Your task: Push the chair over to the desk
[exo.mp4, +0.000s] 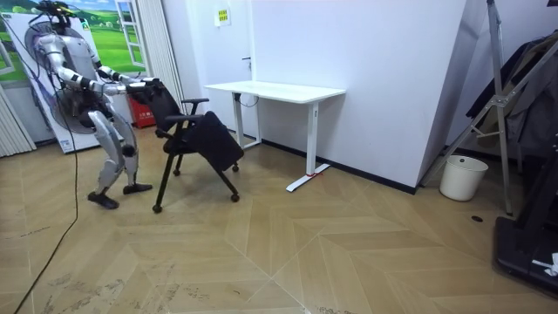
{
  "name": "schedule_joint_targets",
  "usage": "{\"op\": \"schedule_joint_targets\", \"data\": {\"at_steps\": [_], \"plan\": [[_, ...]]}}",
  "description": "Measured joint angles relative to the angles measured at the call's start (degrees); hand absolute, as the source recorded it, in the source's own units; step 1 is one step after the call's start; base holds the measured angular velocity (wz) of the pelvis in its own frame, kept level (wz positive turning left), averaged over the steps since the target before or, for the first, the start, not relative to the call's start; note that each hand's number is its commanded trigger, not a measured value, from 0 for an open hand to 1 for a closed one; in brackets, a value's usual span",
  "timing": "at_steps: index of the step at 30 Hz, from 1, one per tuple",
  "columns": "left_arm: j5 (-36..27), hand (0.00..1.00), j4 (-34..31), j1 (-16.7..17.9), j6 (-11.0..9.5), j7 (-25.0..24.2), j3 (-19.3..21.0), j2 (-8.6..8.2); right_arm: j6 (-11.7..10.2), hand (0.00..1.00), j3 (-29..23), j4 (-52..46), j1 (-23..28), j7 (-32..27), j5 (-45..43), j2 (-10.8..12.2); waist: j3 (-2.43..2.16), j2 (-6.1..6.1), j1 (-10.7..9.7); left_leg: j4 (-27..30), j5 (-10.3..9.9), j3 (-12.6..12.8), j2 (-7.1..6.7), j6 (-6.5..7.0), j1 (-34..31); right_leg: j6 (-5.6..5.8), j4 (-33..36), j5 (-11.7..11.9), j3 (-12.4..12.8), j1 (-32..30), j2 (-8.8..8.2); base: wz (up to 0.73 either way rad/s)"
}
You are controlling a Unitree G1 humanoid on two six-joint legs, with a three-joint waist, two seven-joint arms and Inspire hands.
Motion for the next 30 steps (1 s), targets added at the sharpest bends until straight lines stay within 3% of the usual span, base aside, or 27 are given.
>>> {"op": "schedule_joint_targets", "data": {"at_steps": [1,3,4,6,8,10,12,13,15,16,19,20,22,23,25,27,28,30], "plan": [[0.0,1.00,0.5,-0.4,-0.4,0.1,0.0,0.12,0.0,1.00,0.1,0.0,0.0,0.0,0.0,0.0,0.13,0.52,-0.2,-0.9,-0.1,-1.1,-0.07,0.02,0.9,-0.18,-2.6,-0.1,0.2,-2.6,1.29,0.39],[0.0,1.00,0.5,-0.6,-0.7,0.1,0.0,0.55,0.0,1.00,0.1,-0.3,0.0,0.0,0.0,0.2,0.05,0.39,-0.4,-1.4,-0.8,-2.8,-0.18,-0.20,2.0,-0.34,-9.8,0.2,1.8,-5.9,3.58,0.47],[0.0,1.00,0.7,-0.5,-0.9,0.1,0.0,0.68,-0.1,1.00,0.3,-0.3,0.2,0.0,-0.1,0.2,0.14,0.50,-0.7,-1.2,-1.6,-4.1,-0.27,-0.33,3.0,-0.45,-16.8,1.7,1.9,-7.0,5.00,0.69],[0.0,1.00,0.8,-0.1,-1.1,0.1,-0.1,0.86,-0.8,1.00,0.3,-0.3,0.7,0.2,-0.2,0.2,0.04,0.34,-2.4,-1.1,-2.9,-7.0,-0.79,-0.82,4.4,-0.66,-27.6,5.7,2.3,-6.6,5.72,0.83],[0.0,1.00,0.8,0.7,-1.3,0.9,-0.1,1.11,-1.8,1.00,0.3,-0.3,0.8,0.3,-0.6,0.1,-0.50,-0.86,-3.3,-0.7,-5.2,-9.4,-2.10,-1.59,7.1,-1.20,-36.4,11.9,5.4,-5.6,5.91,0.70],[0.0,1.00,0.8,1.0,-1.3,0.9,-0.1,0.88,-2.1,1.00,0.1,-0.4,0.7,0.7,-0.7,-0.2,-1.07,-0.77,-3.2,0.2,-7.2,-11.4,-1.45,-2.83,8.3,-2.57,-35.3,14.1,5.5,-4.4,7.12,0.52],[0.0,1.00,0.5,0.9,-0.9,1.7,0.1,0.85,-2.6,1.00,0.0,-0.2,-0.4,1.1,-0.6,-0.5,-1.09,-0.43,-2.9,0.0,-8.4,-12.6,-0.17,-4.01,9.3,-3.70,-34.6,14.7,3.9,-3.4,8.04,0.36],[0.1,1.00,0.4,0.8,-0.8,2.0,0.6,0.75,-2.8,1.00,0.0,0.1,-1.2,1.4,-0.6,-0.6,-1.12,-0.33,-2.0,-0.2,-9.3,-12.3,1.02,-4.98,10.3,-5.35,-33.5,14.5,3.4,-3.1,8.93,0.16],[0.1,1.00,0.4,0.1,-0.4,1.8,0.9,0.69,-3.0,1.00,-0.1,0.5,-2.3,2.1,-0.3,-0.5,-1.10,-0.06,-1.8,0.0,-10.4,-11.3,2.94,-6.46,11.3,-6.55,-30.8,11.9,1.7,-2.6,9.99,0.32],[0.1,1.00,0.6,-0.6,-0.3,1.7,1.0,0.68,-2.9,1.00,-0.1,0.4,-2.9,2.5,-0.1,-0.4,-1.01,-0.21,-1.8,1.0,-10.8,-9.8,4.11,-7.13,11.3,-7.14,-29.2,9.6,0.3,-2.5,9.97,0.55],[-0.1,1.00,0.8,-1.0,0.1,1.5,1.3,0.59,-3.0,1.00,-0.1,1.0,-3.6,3.1,-0.2,-0.1,-0.61,-0.41,-1.8,7.9,-10.8,-8.7,6.29,-7.40,10.7,-8.41,-26.3,4.6,-2.3,-0.1,10.32,0.47],[-0.3,1.00,1.0,-1.0,0.1,1.5,1.3,0.52,-3.1,1.00,-0.1,1.2,-3.6,3.0,-0.2,-0.1,-0.32,-0.37,-1.6,12.4,-10.3,-8.3,7.33,-8.26,9.6,-8.86,-25.5,2.8,-3.2,1.4,10.61,0.38],[-0.3,1.00,1.0,-0.9,0.1,2.0,1.3,0.51,-3.4,1.00,-0.2,1.4,-3.7,2.7,-0.1,-0.1,-0.28,-0.43,-1.0,19.0,-8.9,-7.9,8.96,-10.29,7.6,-9.78,-24.4,0.7,-4.8,2.9,10.95,0.29],[-0.2,1.00,1.1,-0.9,0.1,2.6,1.6,0.34,-3.4,1.00,-0.2,1.4,-4.0,2.6,-0.1,-0.1,-0.21,-0.66,-1.0,22.2,-7.4,-8.3,9.46,-10.43,6.2,-10.16,-24.0,-0.6,-5.6,3.7,10.99,0.33],[0.1,1.00,1.6,-1.0,0.6,3.6,1.9,-0.29,-3.4,1.00,-0.3,1.7,-4.5,2.6,-0.1,-0.1,-0.15,-0.88,-0.9,25.4,-5.3,-8.5,9.93,-10.39,4.7,-10.47,-24.6,-1.6,-6.4,5.3,11.02,0.37],[0.1,1.00,1.7,-1.0,1.0,3.9,1.8,-0.74,-3.4,1.00,-0.5,1.6,-4.6,2.5,-0.2,-0.2,0.04,-1.29,-1.1,26.7,-5.6,-8.1,9.59,-10.11,1.9,-10.29,-26.2,-2.3,-6.5,7.0,10.91,0.26],[0.1,1.00,1.7,-0.9,1.0,4.3,1.7,-0.78,-3.5,1.00,-0.5,1.7,-4.6,2.5,-0.3,-0.2,0.38,-1.80,-0.5,26.6,-5.6,-7.4,8.80,-10.00,-0.8,-10.19,-27.6,-2.4,-6.5,8.3,10.89,0.00],[0.3,1.00,1.6,-0.2,1.2,5.0,1.6,-1.02,-3.6,1.00,-0.5,1.8,-4.3,2.4,-0.3,-0.3,0.41,-1.99,0.1,24.8,-5.6,-6.6,7.86,-9.90,-5.3,-10.10,-29.4,-2.5,-6.4,10.3,10.84,-0.11]]}}
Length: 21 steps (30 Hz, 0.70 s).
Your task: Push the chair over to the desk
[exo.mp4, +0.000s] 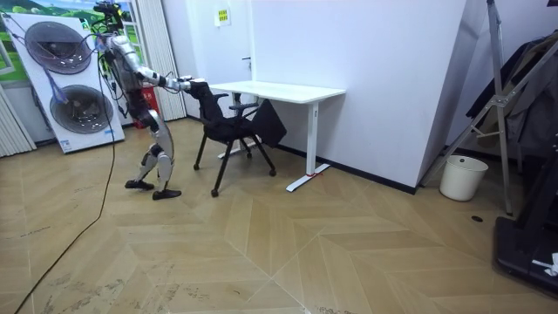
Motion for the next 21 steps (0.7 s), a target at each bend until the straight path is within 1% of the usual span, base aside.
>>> {"op": "schedule_joint_targets", "data": {"at_steps": [1,2,3,4,5,6,7,8,9,10,11,12,13,14,15,16,17,18,19,20,21], "plan": [[0.1,1.00,-0.2,0.4,0.0,0.1,0.0,-0.17,0.0,1.00,-0.1,0.2,0.4,-0.2,0.0,0.0,-0.10,0.09,0.5,-3.6,0.0,0.6,-0.90,-0.04,-2.3,0.25,-1.2,-0.2,0.1,1.5,0.08,-0.09],[0.1,1.00,-0.2,0.7,0.0,0.3,-0.2,-0.23,0.0,1.00,0.0,0.1,0.7,-0.3,0.0,-0.1,-0.12,-0.07,0.7,-9.5,0.5,1.8,-1.31,-0.03,-4.0,0.63,-2.3,-0.4,0.2,2.5,0.10,-0.06],[0.1,1.00,-0.2,0.8,0.0,0.5,-0.5,-0.26,0.0,1.00,0.0,-0.1,1.1,-0.5,0.0,-0.3,-0.29,0.02,0.9,-12.8,1.4,2.5,-1.93,0.61,-4.7,0.86,-2.8,-0.6,0.1,3.0,0.14,-0.05],[0.1,1.00,-0.2,0.8,0.1,0.7,-0.8,-0.46,0.1,1.00,0.0,-0.5,1.6,-1.0,0.0,-0.7,-0.40,0.01,1.1,-19.4,5.0,2.9,-2.81,2.34,-5.4,1.45,-3.6,-0.9,0.3,4.1,0.07,-0.15],[0.2,1.00,-0.3,1.0,0.1,0.8,-0.9,-0.55,0.2,1.00,0.0,-0.6,2.2,-1.4,0.0,-0.8,-0.98,0.30,1.7,-23.1,9.9,2.9,-3.94,3.24,-5.1,2.10,-4.4,-1.2,1.0,5.2,-0.29,-0.16],[0.2,1.00,-0.4,1.2,0.1,0.8,-1.0,-0.55,0.2,1.00,0.0,-0.7,2.5,-1.7,0.0,-0.8,-1.27,-0.15,1.7,-24.4,12.1,2.9,-4.42,3.51,-4.5,2.46,-4.9,-1.4,1.1,5.7,-0.51,-0.05],[0.5,1.00,-0.8,1.3,0.1,0.7,-0.9,-0.55,0.4,1.00,-0.2,-1.3,3.0,-2.1,-0.2,-0.8,-1.88,-0.47,1.4,-25.9,14.7,3.3,-5.63,4.76,-3.5,3.62,-5.0,-2.1,1.3,6.3,-1.41,0.04],[0.6,1.00,-1.0,1.0,0.3,0.8,-0.9,-0.65,0.8,1.00,-0.6,-1.8,3.2,-2.4,-0.5,-0.8,-1.99,-1.32,1.4,-25.8,14.6,4.4,-6.43,5.36,-2.5,4.54,-4.9,-2.6,2.1,6.5,-2.49,-0.03],[0.6,1.00,-1.2,0.9,0.3,0.8,-0.9,-0.57,0.9,1.00,-0.6,-1.9,3.1,-2.4,-0.7,-0.8,-2.02,-1.53,1.6,-25.7,14.2,5.0,-6.72,5.53,-2.4,4.76,-4.9,-2.7,2.5,6.5,-2.99,-0.21],[0.3,1.00,-1.4,0.7,0.6,0.7,-0.8,-0.45,1.1,1.00,-0.7,-1.8,2.5,-2.4,-1.0,-0.7,-1.99,-1.50,1.5,-24.8,13.1,6.0,-7.10,6.03,-2.4,5.50,-4.8,-2.9,3.1,6.9,-3.70,-0.27],[-0.2,1.00,-1.4,0.4,0.7,0.3,-0.8,-0.42,1.4,1.00,-0.6,-1.7,1.9,-2.4,-1.0,-0.6,-1.91,-1.61,1.6,-24.9,12.2,6.8,-7.69,6.44,-1.6,6.01,-3.7,-3.2,3.3,6.9,-4.70,-0.18],[-0.2,1.00,-1.3,0.2,0.7,0.1,-0.8,-0.39,1.5,1.00,-0.6,-1.7,1.7,-2.4,-1.0,-0.5,-1.75,-1.79,1.5,-24.9,11.9,7.1,-8.11,6.74,-1.1,6.30,-2.6,-3.3,3.4,6.9,-5.31,-0.12],[-0.2,1.00,-1.3,-0.1,0.7,-0.2,-0.8,-0.42,1.6,1.00,-0.6,-1.7,1.7,-2.4,-1.0,-0.6,-1.44,-1.94,1.6,-24.9,10.7,8.0,-8.44,7.17,-0.1,6.99,1.6,-3.7,3.5,6.3,-6.52,-0.08],[-0.1,1.00,-1.5,-0.1,0.5,-0.2,-0.9,-0.30,1.7,1.00,-0.7,-1.7,1.7,-2.6,-0.8,-0.6,-1.22,-2.02,1.8,-24.9,9.6,9.2,-8.47,7.68,0.8,7.43,7.8,-3.7,3.8,4.0,-8.05,-0.12],[0.0,1.00,-2.0,0.1,0.2,-0.2,-1.4,-0.15,1.7,1.00,-0.7,-1.7,2.2,-2.8,-0.4,-1.2,-1.09,-1.88,2.0,-24.9,9.0,9.6,-8.46,7.95,1.3,8.26,10.9,-3.3,4.1,3.0,-8.74,-0.21],[0.0,1.00,-2.1,0.7,0.0,-0.1,-2.8,-0.28,1.5,1.00,-0.2,-1.4,3.1,-3.8,0.5,-2.5,-0.70,-1.41,2.9,-24.8,7.7,10.3,-8.30,8.34,3.0,10.28,16.9,-1.6,4.3,1.2,-10.18,-0.25],[-0.2,1.00,-1.8,0.7,-0.1,-0.2,-3.8,-0.34,1.6,1.00,0.1,-1.1,3.9,-4.2,0.9,-2.6,-0.42,-1.15,3.0,-24.5,6.5,10.6,-8.28,8.64,4.5,10.57,21.8,0.8,4.8,-0.3,-11.06,-0.19],[-0.3,1.00,-1.6,0.8,-0.2,-0.2,-4.2,-0.34,1.6,1.00,0.1,-1.0,4.2,-4.3,1.0,-2.8,-0.32,-0.79,3.0,-24.1,5.7,10.4,-8.05,8.88,4.9,10.58,23.9,2.3,4.8,-1.0,-11.18,-0.08],[-0.3,1.00,-1.5,1.2,-0.4,-0.4,-4.6,-0.38,1.6,1.00,0.1,-0.6,4.5,-4.4,0.9,-2.9,-0.24,-0.23,2.9,-23.9,4.8,9.3,-7.91,8.85,5.7,10.46,27.4,5.4,5.1,-2.4,-11.19,0.00],[-0.2,1.00,-1.6,1.2,-0.5,-0.5,-4.7,-0.27,1.5,1.00,0.1,-0.4,4.8,-4.4,0.9,-2.8,-0.19,0.36,2.8,-24.0,4.7,8.2,-7.68,9.07,5.7,10.59,29.7,6.2,5.5,-4.3,-10.89,-0.05],[-0.2,1.00,-1.6,1.2,-0.5,-0.4,-4.7,-0.23,1.6,1.00,0.0,-0.6,4.8,-4.4,0.8,-2.7,-0.22,0.30,3.0,-24.1,4.6,7.7,-7.57,9.08,5.6,10.64,30.7,5.4,6.2,-6.0,-10.62,-0.12]]}}
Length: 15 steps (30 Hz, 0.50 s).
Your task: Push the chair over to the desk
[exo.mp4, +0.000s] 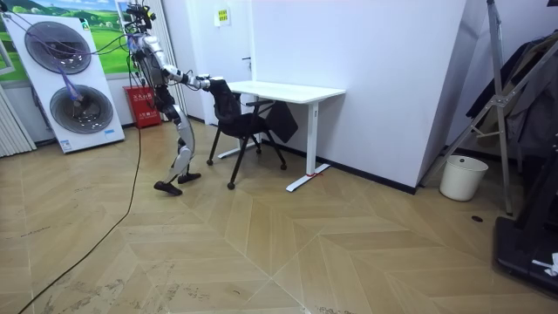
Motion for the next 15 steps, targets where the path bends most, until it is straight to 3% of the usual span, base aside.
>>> {"op": "schedule_joint_targets", "data": {"at_steps": [1,3,4,6,7,8,9,10,11,13,15], "plan": [[0.1,1.00,0.1,0.0,0.0,0.0,0.3,0.14,0.1,1.00,-0.2,0.2,-0.1,0.0,-0.5,0.6,-0.03,0.43,0.2,0.0,0.0,-0.3,0.69,-0.04,-0.3,-0.17,0.7,-1.8,0.3,-3.2,0.16,-0.04],[-0.3,1.00,0.9,0.0,-0.3,-0.1,0.4,0.47,0.2,1.00,0.1,0.7,0.2,-0.1,-0.6,1.4,0.00,0.64,-0.3,-0.5,0.0,-1.7,0.94,-0.11,0.1,0.17,-3.2,-2.6,0.9,-6.7,-0.18,0.13],[-0.4,1.00,1.6,0.0,-0.8,-0.1,0.5,0.73,0.4,1.00,0.7,0.7,0.4,-0.2,-0.6,1.9,-0.16,0.45,-0.2,-1.2,0.0,-2.0,1.05,-0.39,0.8,0.12,-9.2,-2.6,2.8,-8.3,0.10,0.25],[-0.4,1.00,2.4,0.1,-1.3,-0.2,0.5,0.87,0.7,1.00,1.0,1.0,1.1,-0.2,-0.5,2.7,-0.54,-0.11,-0.4,-1.2,-0.3,-2.4,1.53,-1.31,1.0,0.72,-20.7,-1.5,5.7,-8.9,0.44,0.35],[-0.4,1.00,2.6,0.2,-1.5,-0.3,0.5,1.14,0.8,1.00,1.1,0.8,1.7,-0.3,-0.5,3.2,-1.10,-0.76,-0.5,-0.6,-0.8,-3.5,1.51,-2.26,0.8,1.24,-28.6,-0.1,9.0,-8.2,1.40,0.59],[-0.5,1.00,2.9,0.3,-1.5,-0.3,0.5,1.22,0.7,1.00,1.2,0.7,2.1,-0.3,-0.5,3.2,-1.35,-0.74,-1.4,1.0,-1.5,-5.6,1.75,-3.49,0.3,1.97,-31.1,3.1,10.7,-7.4,2.62,0.65],[-0.5,1.00,3.1,0.4,-1.5,-0.3,0.7,1.16,0.7,1.00,1.2,0.7,2.1,-0.3,-0.5,3.3,-1.76,-0.93,-1.7,1.9,-1.7,-6.7,1.96,-4.12,-0.2,1.73,-31.5,3.7,11.2,-6.9,3.53,0.66],[-0.4,1.00,3.5,0.3,-1.5,-0.1,0.8,0.74,0.8,1.00,1.0,0.7,2.0,-0.2,-0.8,3.3,-1.77,-0.46,-2.1,3.3,-2.1,-7.9,2.29,-5.18,-0.4,1.34,-31.6,4.0,10.3,-6.8,4.48,0.27],[-0.3,1.00,3.7,0.4,-1.3,0.2,0.9,0.41,0.8,1.00,1.0,0.8,1.8,0.3,-0.8,3.2,-1.73,0.24,-1.7,3.7,-2.3,-8.4,2.97,-5.70,-0.1,0.68,-31.8,4.7,8.1,-5.8,4.76,0.12],[-0.2,1.00,3.4,1.2,-1.5,0.6,0.8,0.46,0.6,1.00,1.0,-0.3,2.7,0.9,-0.9,3.1,-1.75,0.86,-2.2,3.2,-2.8,-10.6,3.57,-6.48,0.3,0.40,-32.9,5.0,6.0,-4.0,5.43,0.28],[0.0,1.00,3.4,1.3,-2.0,1.2,0.8,1.29,0.5,1.00,1.2,-1.5,3.4,1.3,-0.9,3.2,-1.75,0.20,-3.4,1.9,-2.4,-12.2,3.52,-7.45,0.4,-0.10,-33.0,4.8,7.3,-3.9,6.64,0.51]]}}
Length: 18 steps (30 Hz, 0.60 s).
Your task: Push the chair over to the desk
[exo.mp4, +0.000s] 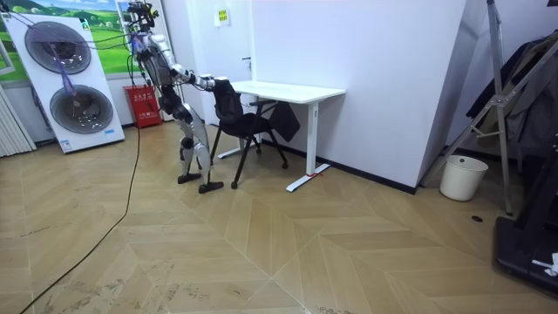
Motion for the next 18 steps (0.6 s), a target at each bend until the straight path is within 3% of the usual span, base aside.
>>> {"op": "schedule_joint_targets", "data": {"at_steps": [1,2,3,4,5,6,7,8,9,10,11,12,13,15,17,18], "plan": [[0.0,1.00,0.0,0.0,0.0,0.0,0.3,0.09,-0.2,1.00,0.0,-0.5,0.0,0.5,-0.4,0.0,-0.10,-0.43,0.0,-0.2,0.4,-0.6,-0.06,-1.00,0.3,-0.84,0.1,-0.3,0.1,-0.4,0.19,0.04],[0.1,1.00,0.1,0.0,0.1,-0.1,0.9,0.02,-0.2,1.00,0.0,-0.8,-0.3,1.0,-1.0,0.1,0.37,-1.02,0.6,2.7,-0.7,-0.3,0.34,-2.29,0.3,-1.51,1.0,-0.1,-1.8,-0.9,-0.84,-0.22],[0.1,1.00,0.2,0.1,0.1,-0.1,1.2,0.02,-0.2,1.00,0.0,-0.9,-0.6,1.7,-1.1,0.1,0.44,-0.37,1.2,6.2,-2.0,1.1,1.70,-2.56,0.4,-1.73,1.8,0.0,-3.6,-0.9,-1.22,-0.64],[0.1,0.82,-0.1,0.5,0.1,0.0,1.5,0.13,-0.2,0.61,-0.1,-1.3,-1.3,3.6,-1.5,0.2,0.41,1.86,1.7,10.6,-6.8,3.9,5.29,-2.21,1.3,-2.18,4.5,-0.5,-6.9,-0.6,-0.63,-0.46],[1.1,0.02,-0.6,0.3,0.1,-0.3,2.0,0.85,-0.2,0.00,-0.7,-0.7,-1.9,4.9,-1.4,1.6,0.93,1.85,1.9,11.7,-9.8,2.7,5.28,-1.47,1.3,-2.43,8.5,-1.7,-6.9,-1.5,-0.17,-0.12],[1.5,0.00,-0.6,0.1,0.1,-0.6,2.4,0.89,-0.4,0.00,-0.9,-0.1,-2.0,5.4,-1.4,2.3,0.67,0.81,1.6,11.5,-9.9,0.7,4.18,-1.39,1.2,-2.69,9.9,-2.8,-5.2,-1.9,0.52,0.64],[2.3,0.00,-0.6,-0.5,0.2,-1.3,2.4,1.30,-1.5,0.00,-1.0,0.7,-2.0,5.6,-0.9,2.7,0.32,-1.49,1.2,10.0,-9.8,-1.2,3.36,-1.56,1.1,-2.91,12.5,-6.1,-1.6,-2.3,2.16,1.22],[2.6,0.00,-0.5,-0.5,0.8,-1.5,2.3,1.28,-3.1,0.00,-1.0,1.2,-1.5,5.5,-0.3,2.6,0.00,-3.40,-0.6,8.6,-9.5,-1.7,3.11,-2.14,1.3,-3.07,13.5,-9.5,0.2,-0.6,2.80,1.31],[2.6,0.00,-0.5,-0.6,0.9,-1.5,2.4,1.16,-3.6,0.00,-1.0,0.7,-1.1,5.1,0.1,2.1,0.21,-3.70,-1.6,9.2,-9.3,-1.5,3.48,-2.48,1.2,-4.52,13.2,-10.3,0.9,-0.2,3.44,1.31],[1.7,0.00,-0.2,-0.7,1.2,-1.3,2.6,0.50,-3.3,0.00,-0.8,-1.7,0.4,4.2,0.1,0.9,0.95,-3.18,-2.5,11.9,-9.0,-1.3,5.03,-2.98,0.0,-4.77,13.7,-10.9,0.5,0.5,4.68,0.99],[0.5,0.00,1.2,-1.0,1.4,-1.4,2.8,-1.33,-2.7,0.00,-0.8,-2.9,1.7,3.6,0.1,-0.1,0.73,-1.45,-2.6,12.7,-8.4,-1.1,6.64,-3.33,-0.7,-5.21,13.2,-11.1,-0.5,1.4,5.87,0.72],[-0.4,0.00,1.8,-0.9,1.4,-1.3,3.0,-2.04,-2.5,0.00,-0.8,-3.0,1.8,3.6,0.3,-0.2,0.67,-0.74,-2.3,12.4,-7.7,-1.2,6.95,-3.73,-0.6,-5.22,13.0,-11.1,-0.7,1.7,6.25,0.15],[-1.6,0.00,2.6,-0.9,1.6,-1.1,3.1,-2.59,-2.4,0.00,-0.8,-2.3,1.8,3.6,0.5,0.3,0.35,-0.86,-1.7,10.8,-6.8,-1.1,6.77,-4.49,0.1,-5.22,12.4,-11.1,-1.4,2.2,5.77,-0.05],[-3.1,0.00,2.1,-1.1,2.2,-1.4,3.6,-3.30,-2.1,0.00,-0.8,-1.7,1.8,3.7,1.4,0.7,0.09,-1.33,-1.7,7.3,-4.0,-1.4,5.74,-4.40,0.5,-4.70,10.7,-10.6,-2.1,2.5,4.76,0.12],[-4.8,0.00,1.4,-1.0,2.6,-1.2,4.7,-4.90,-1.6,0.00,-1.1,-1.5,1.7,3.9,4.3,0.7,0.15,-3.22,-1.2,1.7,-0.7,-1.1,3.67,-4.12,1.4,-3.84,7.7,-6.5,0.7,2.2,4.47,0.14],[-6.0,0.00,1.0,-0.9,2.6,-1.4,4.9,-5.27,-1.6,0.00,-1.4,-1.5,1.7,3.9,5.6,0.7,0.08,-3.09,-1.2,0.8,-0.2,-1.1,3.46,-3.97,1.5,-3.60,6.6,-5.6,0.9,2.3,4.56,-0.09]]}}
